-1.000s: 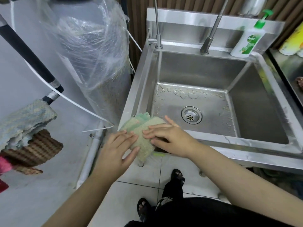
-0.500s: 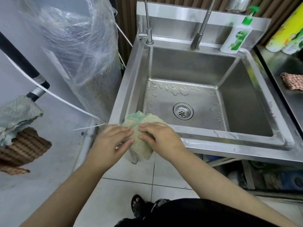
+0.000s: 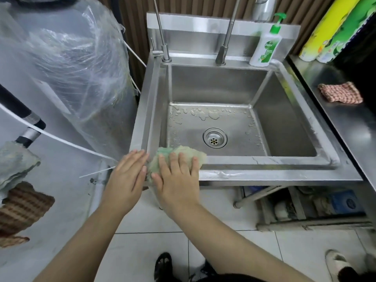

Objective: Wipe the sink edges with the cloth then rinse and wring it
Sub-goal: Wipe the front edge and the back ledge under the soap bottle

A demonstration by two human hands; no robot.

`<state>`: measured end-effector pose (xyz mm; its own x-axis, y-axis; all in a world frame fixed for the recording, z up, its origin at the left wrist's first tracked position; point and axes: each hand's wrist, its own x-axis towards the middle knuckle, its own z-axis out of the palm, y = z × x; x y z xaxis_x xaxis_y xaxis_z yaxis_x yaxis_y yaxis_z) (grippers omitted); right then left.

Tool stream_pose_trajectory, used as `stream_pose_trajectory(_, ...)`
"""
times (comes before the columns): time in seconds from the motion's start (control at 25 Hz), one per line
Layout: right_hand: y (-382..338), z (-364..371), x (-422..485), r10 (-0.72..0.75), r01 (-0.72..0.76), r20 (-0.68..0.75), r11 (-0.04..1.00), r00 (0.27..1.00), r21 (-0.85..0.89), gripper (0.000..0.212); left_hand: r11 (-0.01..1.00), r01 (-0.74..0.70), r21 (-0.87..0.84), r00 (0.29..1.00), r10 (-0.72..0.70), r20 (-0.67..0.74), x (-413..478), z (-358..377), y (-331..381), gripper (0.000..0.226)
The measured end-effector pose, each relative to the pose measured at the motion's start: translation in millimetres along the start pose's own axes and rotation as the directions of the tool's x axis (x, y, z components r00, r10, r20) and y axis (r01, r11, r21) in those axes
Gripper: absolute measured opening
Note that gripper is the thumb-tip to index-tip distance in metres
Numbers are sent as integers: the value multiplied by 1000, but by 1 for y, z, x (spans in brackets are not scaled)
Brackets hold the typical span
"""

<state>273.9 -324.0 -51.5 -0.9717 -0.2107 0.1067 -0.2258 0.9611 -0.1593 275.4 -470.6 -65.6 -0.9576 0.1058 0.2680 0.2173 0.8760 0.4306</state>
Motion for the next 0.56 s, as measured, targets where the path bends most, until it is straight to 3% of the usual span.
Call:
stream_pose_trajectory(0.12, 36, -2, -7, -57, 56, 34, 998, 998, 3, 48, 999, -39, -2, 999, 39, 37, 10, 8, 1, 48)
stream_pose_trajectory(0.28, 149, -22, -26, 230, -234, -68, 970, 971, -66, 51, 988, -133, 83, 988, 125, 94, 6, 10, 4, 48)
stream_pose_trajectory(0.4, 131, -20, -21, 352, -362, -121, 929, 928, -73, 52, 976, -184, 116, 978, 170, 120, 7, 8, -1, 49)
stream_pose_trajectory(0.56, 45, 0, -16, 59, -60, -91, 998, 994, -7, 45, 967, -224, 121, 970, 209, 125, 7, 10, -2, 47)
